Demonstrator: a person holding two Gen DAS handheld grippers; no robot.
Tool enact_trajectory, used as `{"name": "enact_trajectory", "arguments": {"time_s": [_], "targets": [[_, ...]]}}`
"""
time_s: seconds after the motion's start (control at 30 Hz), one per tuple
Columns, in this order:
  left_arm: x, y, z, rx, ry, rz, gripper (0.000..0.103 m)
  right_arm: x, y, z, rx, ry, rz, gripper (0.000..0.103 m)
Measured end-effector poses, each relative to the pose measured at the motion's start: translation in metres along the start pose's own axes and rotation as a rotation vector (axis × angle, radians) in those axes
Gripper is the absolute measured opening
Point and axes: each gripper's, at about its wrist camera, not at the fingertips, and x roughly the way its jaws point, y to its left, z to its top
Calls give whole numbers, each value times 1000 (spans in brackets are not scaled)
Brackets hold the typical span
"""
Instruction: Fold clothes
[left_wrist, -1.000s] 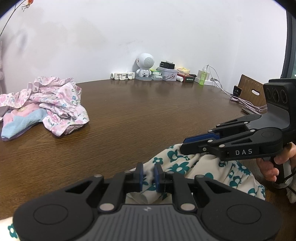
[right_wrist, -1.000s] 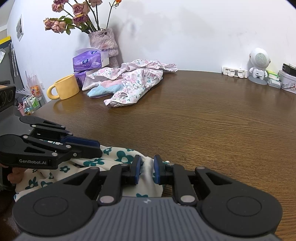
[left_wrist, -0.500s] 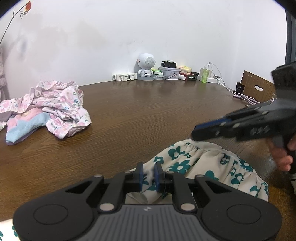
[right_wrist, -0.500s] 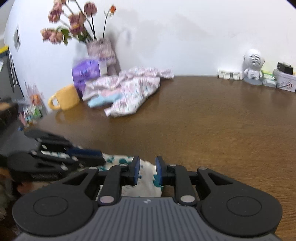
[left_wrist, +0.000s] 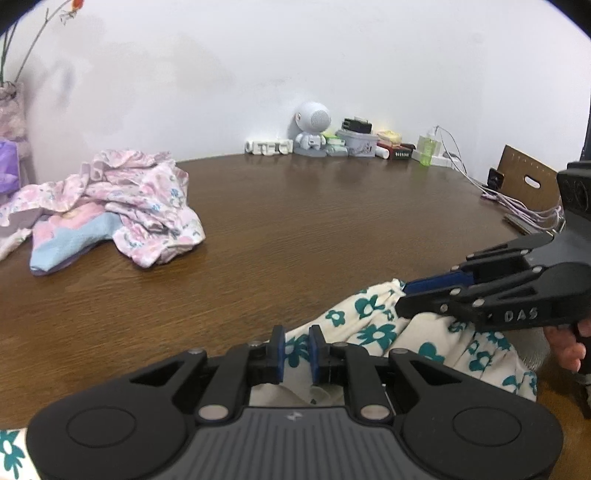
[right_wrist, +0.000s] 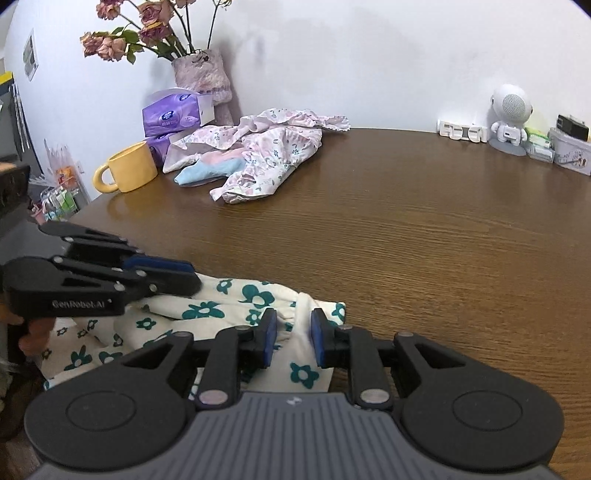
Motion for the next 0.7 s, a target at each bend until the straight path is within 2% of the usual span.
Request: {"name": "enact_trajectory", "arguments": {"time_s": [0.1,0.17,0.3,0.4,0.5,0.57,0.63,0.7], "targets": [[-9,-14,2,15,-44,-69,11,0,2,-1,-12,-2,-12,19],[-14,-25,3,28,-58,-129,14,0,3,-1,-15,-3,-16,19],[-1,-39,-4,66,14,-66,14,0,5,-1,-23,-7,-22,20],[3,-29,-5,7,34,-94,14,-5,2,1,-3,-17,-12,21],[4,-23,-5,-9,41,-100,13,-18,-5,4,38,-57,7,23],[0,-22,-5,-13,37,-93,13,-25,-9,4,61,-65,33,25],[-4,-23,-3,-22,20,-91,13,-23,-11,1,72,-36,52,25],[-12,-29,2,-21,-27,-129,14,-17,-10,-2,67,-1,47,25]]}}
